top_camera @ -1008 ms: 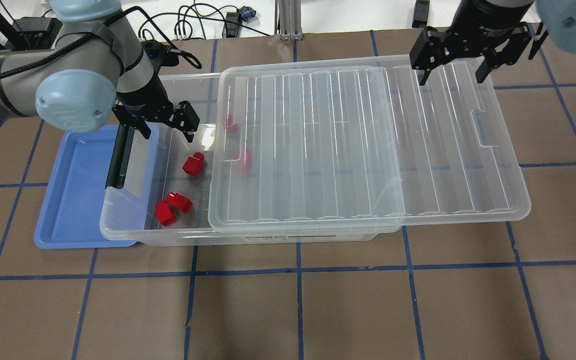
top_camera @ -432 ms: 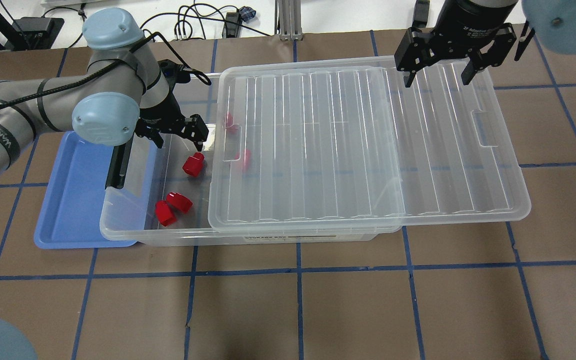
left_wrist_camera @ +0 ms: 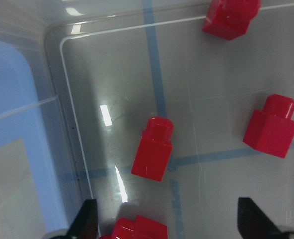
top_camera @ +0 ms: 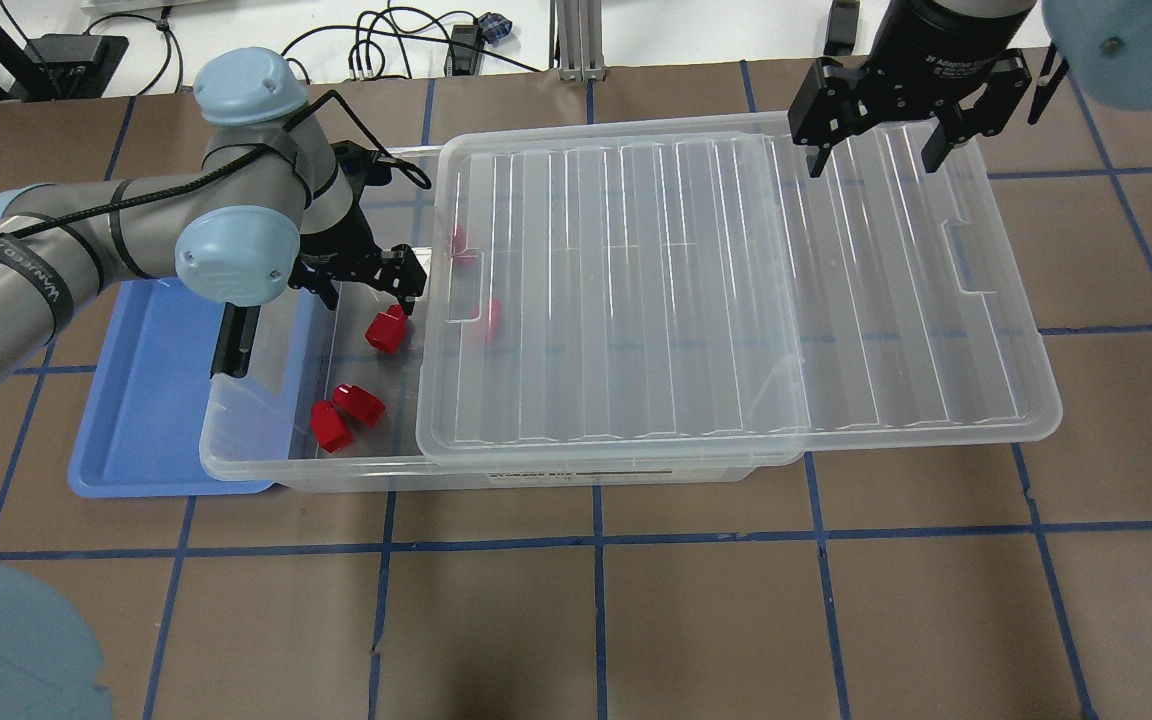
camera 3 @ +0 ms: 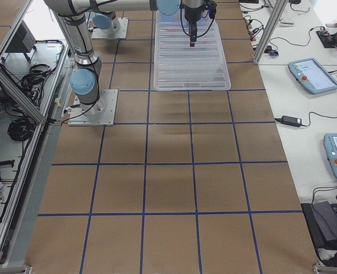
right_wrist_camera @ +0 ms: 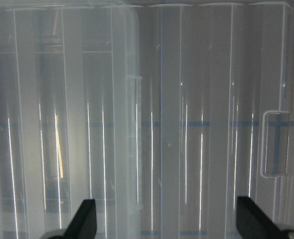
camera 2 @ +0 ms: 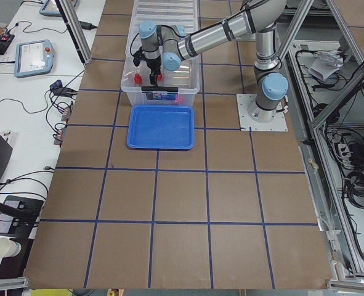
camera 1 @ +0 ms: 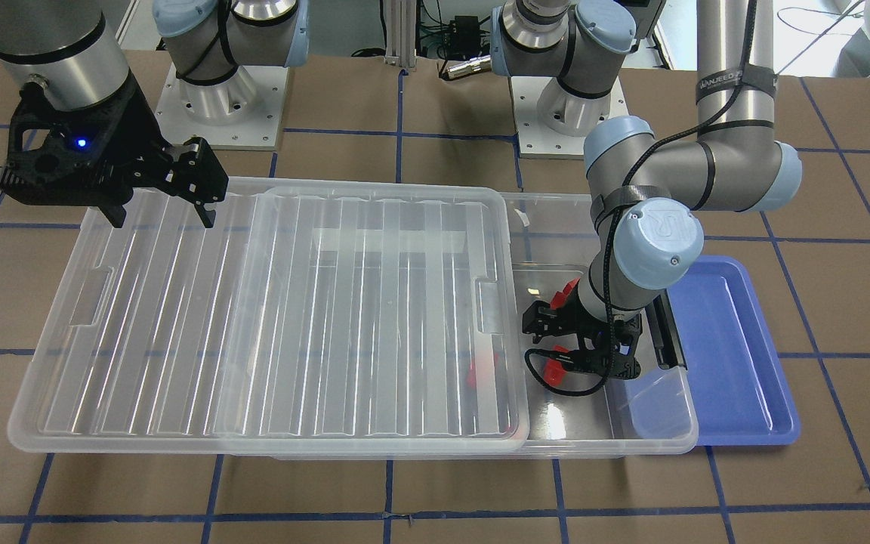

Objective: Place red block in blue tray from box

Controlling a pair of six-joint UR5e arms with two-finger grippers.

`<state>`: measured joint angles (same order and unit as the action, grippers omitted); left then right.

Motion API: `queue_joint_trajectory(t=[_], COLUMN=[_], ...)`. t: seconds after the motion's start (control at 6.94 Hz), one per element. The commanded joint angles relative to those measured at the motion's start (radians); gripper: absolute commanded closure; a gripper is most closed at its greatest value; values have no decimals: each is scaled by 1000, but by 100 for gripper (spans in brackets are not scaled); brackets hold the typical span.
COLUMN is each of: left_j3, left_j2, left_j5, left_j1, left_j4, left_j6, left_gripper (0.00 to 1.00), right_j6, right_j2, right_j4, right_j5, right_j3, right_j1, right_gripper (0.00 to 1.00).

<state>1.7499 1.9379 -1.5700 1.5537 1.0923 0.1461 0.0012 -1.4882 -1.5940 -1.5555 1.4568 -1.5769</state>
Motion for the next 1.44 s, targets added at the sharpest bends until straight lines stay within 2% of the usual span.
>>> queue_joint_trajectory(t=[0.0,0.14,0.72,0.86,1.01,1.15,1.3], left_j3=[39,40,42,42,37,37,30], left_j2=[22,44,81,82,79,76,70], left_j5=[-1,-2,-2,-2,-5,-7,-5], left_j1=[-3,-6,-10,-10,-10,-10,-9], left_j4=[-75,-119,-135,-137,-137,-137,-135], left_j6=[6,9,1,3,1,0,-2], left_gripper=[0,0,0,37,95,100,100], right_j6=[-1,-1,-1,-1,-1,-4,-4], right_j2=[-1,0,-1,0,0,0,0], right_j4=[-1,-1,0,-1,0,-1,-1], right_j5=[2,2,0,0,0,0,0], right_j3=[0,-1,-1,-1,-1,0,-1], right_j1=[0,0,1,1,3,5,5], right_gripper=[0,0,0,0,0,0,0])
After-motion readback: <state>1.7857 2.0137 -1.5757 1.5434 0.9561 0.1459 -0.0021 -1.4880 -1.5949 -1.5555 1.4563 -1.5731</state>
